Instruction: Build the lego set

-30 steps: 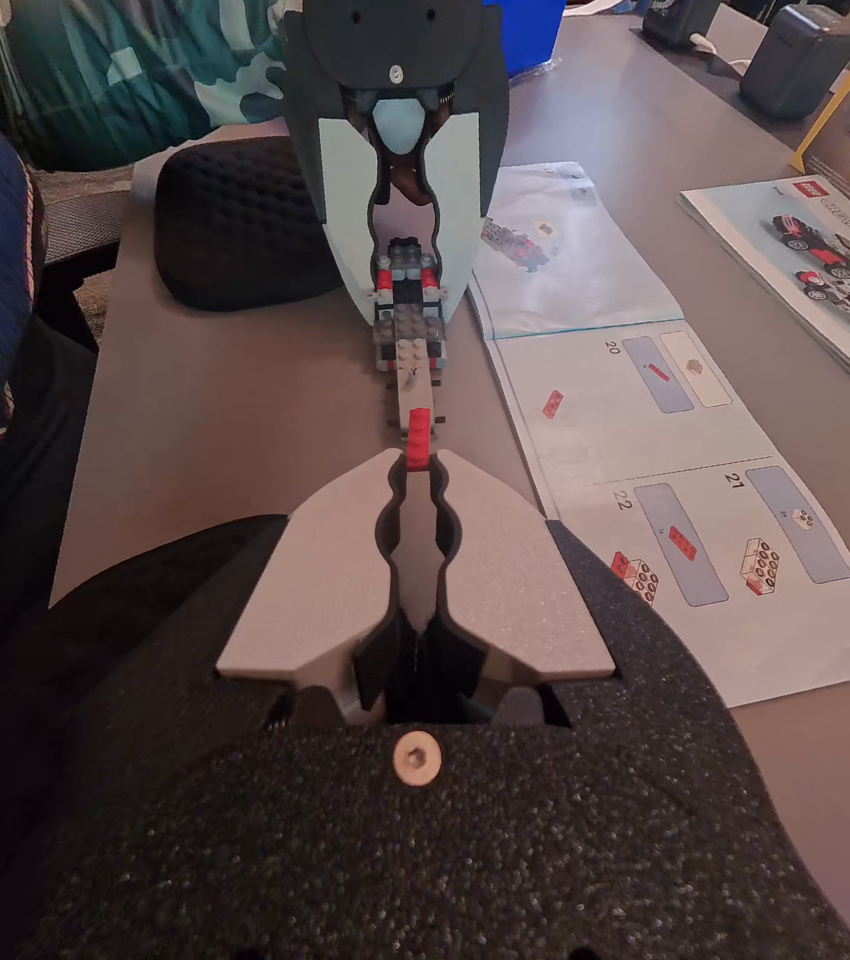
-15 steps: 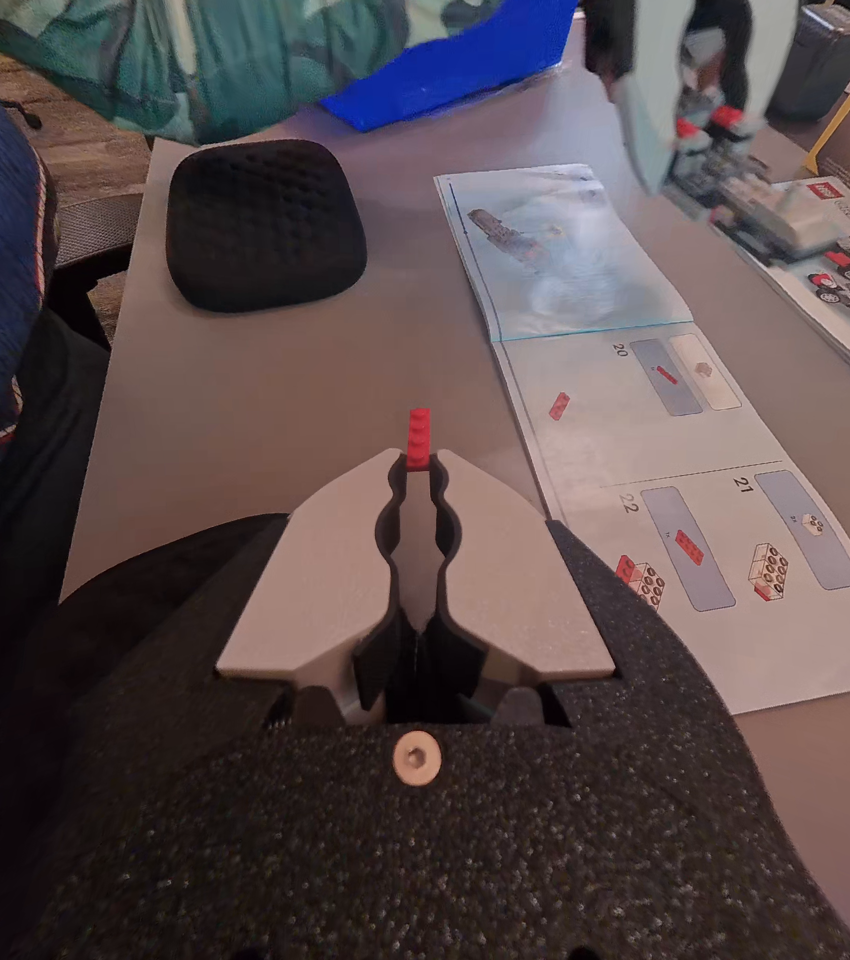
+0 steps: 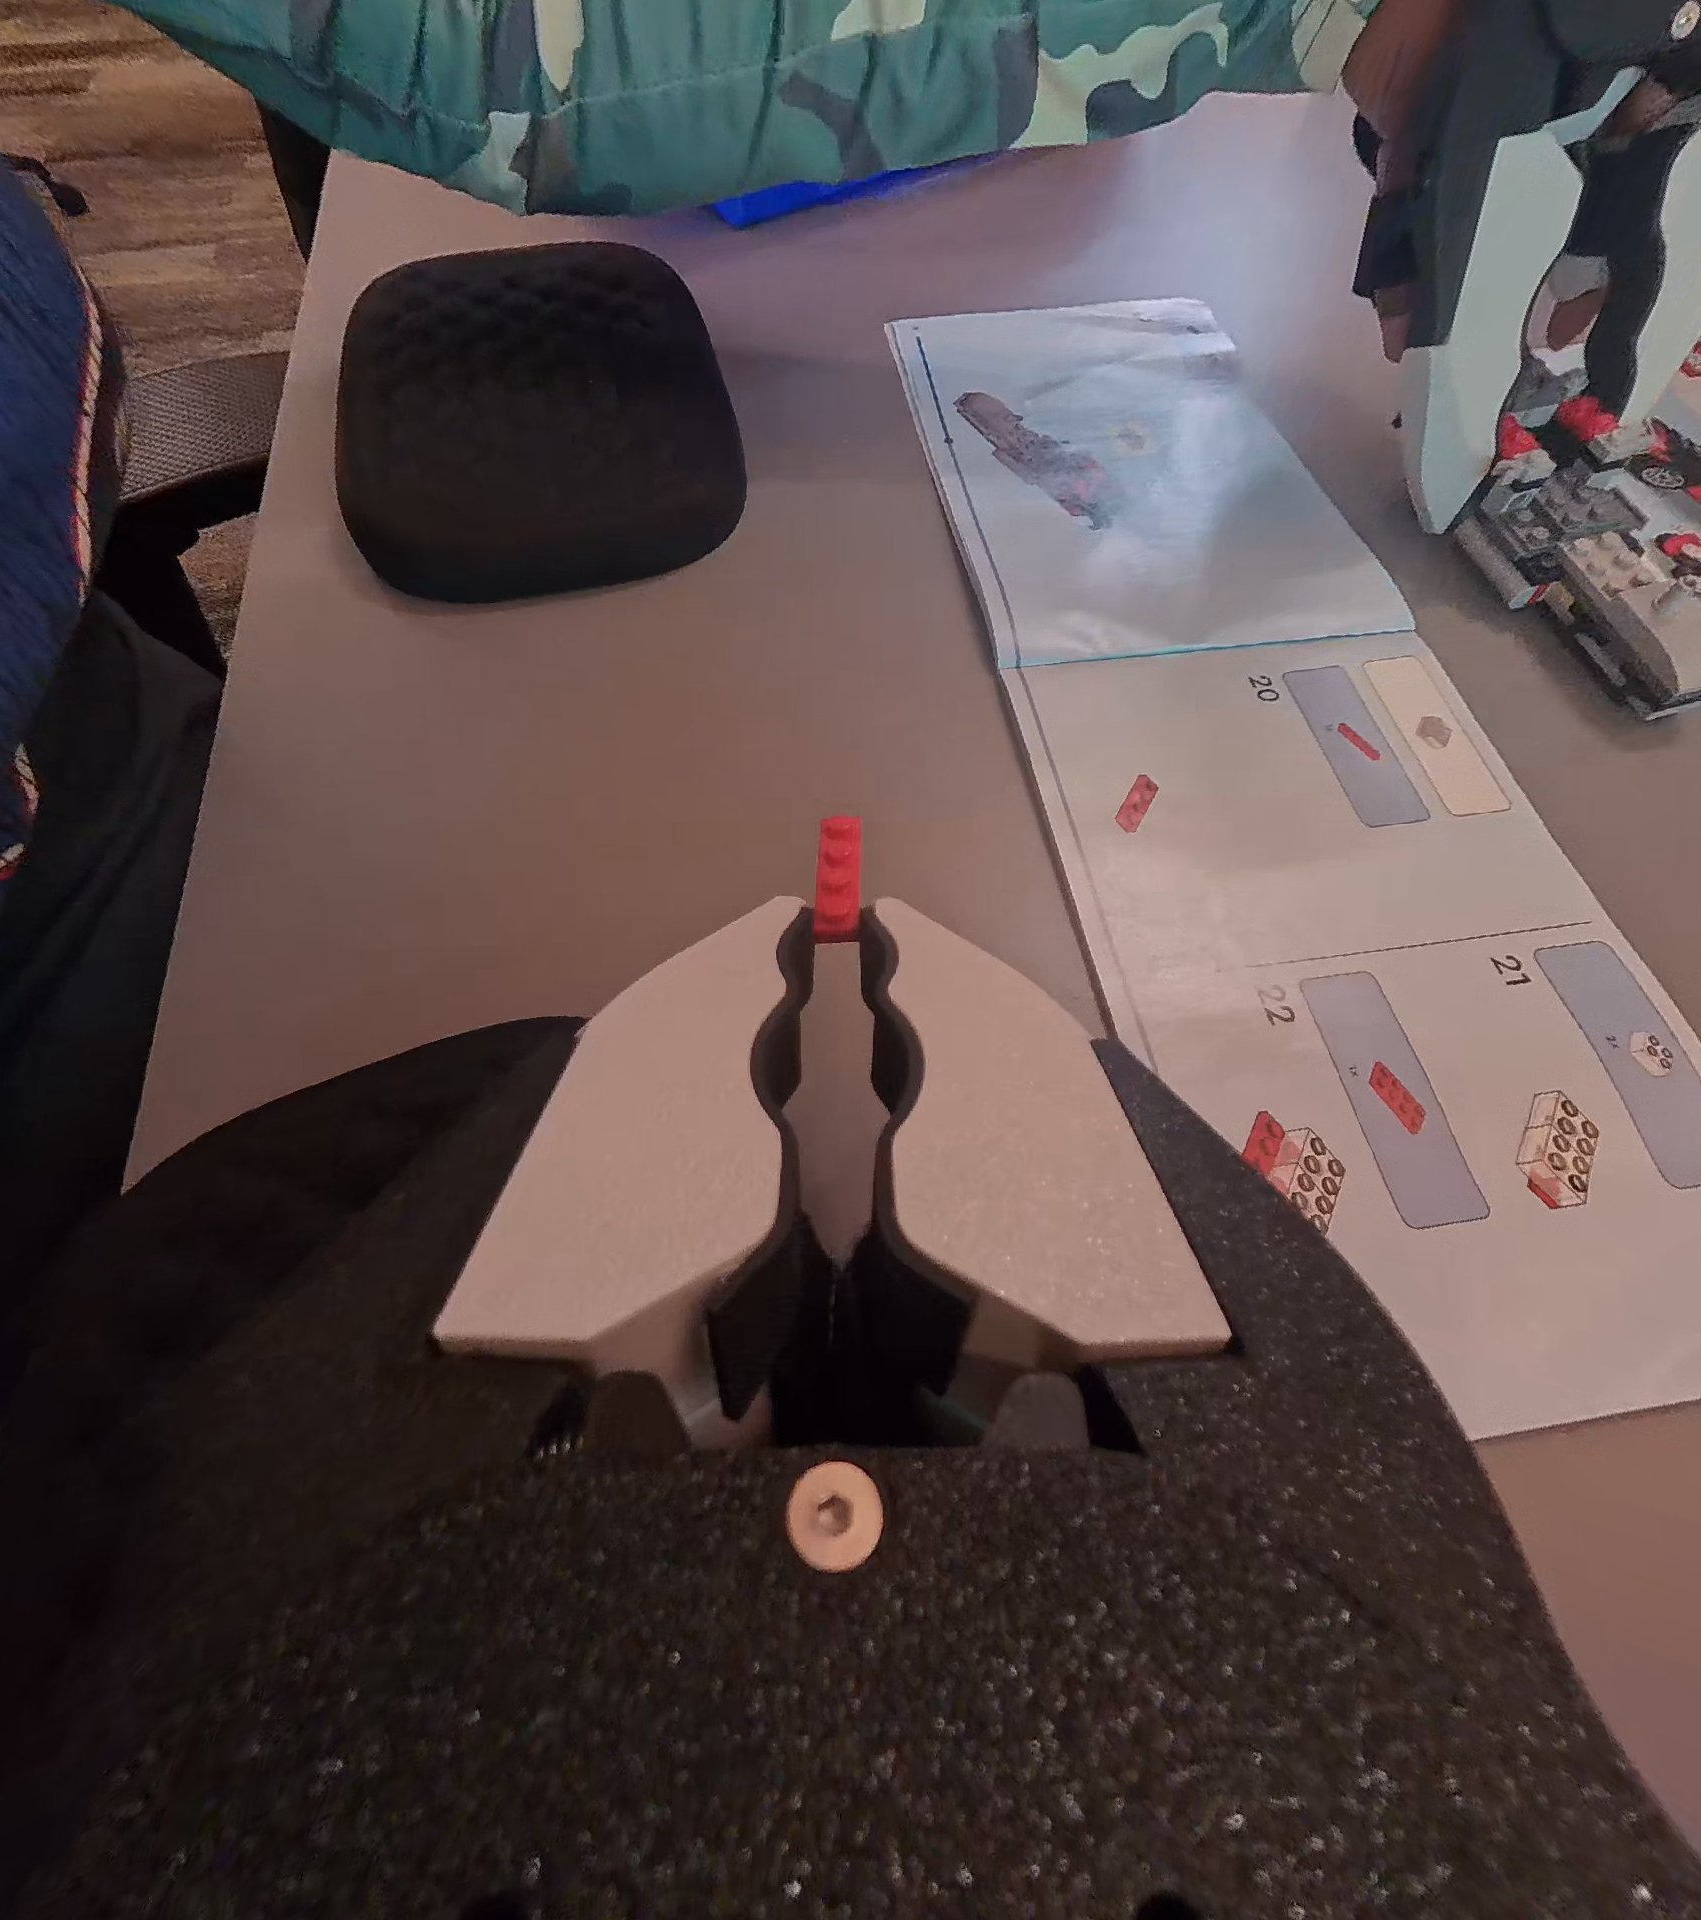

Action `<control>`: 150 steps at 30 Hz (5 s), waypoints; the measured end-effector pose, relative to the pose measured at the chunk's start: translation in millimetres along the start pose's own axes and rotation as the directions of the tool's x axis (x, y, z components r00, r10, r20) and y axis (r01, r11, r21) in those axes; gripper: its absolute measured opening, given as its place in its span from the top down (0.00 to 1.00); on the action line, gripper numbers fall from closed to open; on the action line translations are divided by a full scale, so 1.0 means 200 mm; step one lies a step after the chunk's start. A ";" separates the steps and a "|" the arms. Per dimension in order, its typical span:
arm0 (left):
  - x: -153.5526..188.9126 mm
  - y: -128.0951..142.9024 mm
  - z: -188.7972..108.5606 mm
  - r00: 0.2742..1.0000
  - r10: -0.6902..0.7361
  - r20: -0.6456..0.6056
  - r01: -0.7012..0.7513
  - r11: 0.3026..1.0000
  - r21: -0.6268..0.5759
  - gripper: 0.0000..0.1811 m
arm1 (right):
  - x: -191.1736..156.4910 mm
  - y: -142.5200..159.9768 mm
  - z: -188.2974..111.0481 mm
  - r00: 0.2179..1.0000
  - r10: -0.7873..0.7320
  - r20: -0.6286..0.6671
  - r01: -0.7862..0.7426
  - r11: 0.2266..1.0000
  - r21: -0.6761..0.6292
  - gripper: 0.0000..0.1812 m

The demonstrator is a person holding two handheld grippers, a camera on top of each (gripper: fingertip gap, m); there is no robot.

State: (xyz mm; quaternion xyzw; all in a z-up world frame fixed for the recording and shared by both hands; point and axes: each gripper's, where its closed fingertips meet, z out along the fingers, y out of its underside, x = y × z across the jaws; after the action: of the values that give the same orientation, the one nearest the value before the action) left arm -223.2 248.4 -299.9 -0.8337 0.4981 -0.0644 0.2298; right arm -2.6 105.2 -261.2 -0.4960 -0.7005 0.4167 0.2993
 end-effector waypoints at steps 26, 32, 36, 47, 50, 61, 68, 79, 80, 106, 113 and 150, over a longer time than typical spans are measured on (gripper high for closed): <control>0.78 -0.01 -0.09 0.946 -0.323 0.020 0.309 0.920 0.240 0.72 | 0.07 0.01 0.15 0.993 -0.006 -0.122 -0.017 0.982 -0.188 0.95; 0.90 -0.03 -0.09 0.939 -0.344 0.018 0.332 0.919 0.213 0.75 | 0.06 0.05 0.16 0.988 -0.052 -0.145 0.017 0.971 -0.237 0.95; 0.92 -0.10 -0.14 0.958 -0.285 0.004 0.273 0.923 0.272 0.75 | 0.05 0.02 0.16 0.989 -0.047 -0.141 0.016 0.976 -0.218 0.95; 0.95 -0.37 -0.14 0.990 -0.137 0.023 0.100 0.818 0.566 0.77 | -0.06 -0.07 0.29 0.944 -0.321 0.080 0.324 0.945 -0.034 0.96; 0.95 -0.35 -0.13 0.990 -0.139 0.035 0.096 0.824 0.559 0.78 | -0.04 0.04 0.30 0.945 -0.312 0.094 0.323 0.936 -0.137 0.95; 0.99 -0.26 -0.02 0.992 -0.122 -0.024 0.122 0.917 0.379 0.84 | -0.02 0.01 0.28 0.955 -0.285 0.080 0.291 0.952 -0.090 0.95; 1.01 -0.24 -0.02 0.993 -0.106 -0.046 0.116 0.926 0.360 0.85 | -0.02 -0.01 0.27 0.959 -0.271 0.077 0.276 0.959 -0.067 0.96; 1.03 -0.24 -0.02 0.992 -0.102 -0.077 0.123 0.925 0.359 0.85 | 0.02 -0.03 0.26 0.972 -0.234 0.035 0.235 0.971 -0.043 0.96; 1.03 -0.24 -0.02 0.992 -0.101 -0.080 0.123 0.925 0.359 0.85 | 0.04 -0.03 0.25 0.976 -0.219 0.019 0.219 0.975 -0.045 0.96; 1.10 -0.21 -0.05 0.980 -0.098 -0.174 0.156 0.920 0.360 0.86 | 0.67 -0.09 -0.18 0.716 0.233 -0.658 -0.114 0.969 0.219 0.84; 1.10 -0.20 -0.06 0.975 -0.110 -0.191 0.174 0.917 0.358 0.86 | 0.66 -0.24 -0.36 0.687 0.323 -0.651 0.051 0.872 0.487 0.99; 1.10 -0.20 -0.06 0.973 -0.117 -0.201 0.184 0.916 0.356 0.86 | 0.66 -0.17 -0.26 0.752 0.383 -0.536 -0.100 0.871 0.481 0.98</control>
State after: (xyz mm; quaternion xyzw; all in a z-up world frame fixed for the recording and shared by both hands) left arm -86.1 71.8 -298.5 -0.8019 0.4292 -0.2483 0.3332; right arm -18.9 240.0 -205.5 -0.6155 -0.3841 0.4094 0.5532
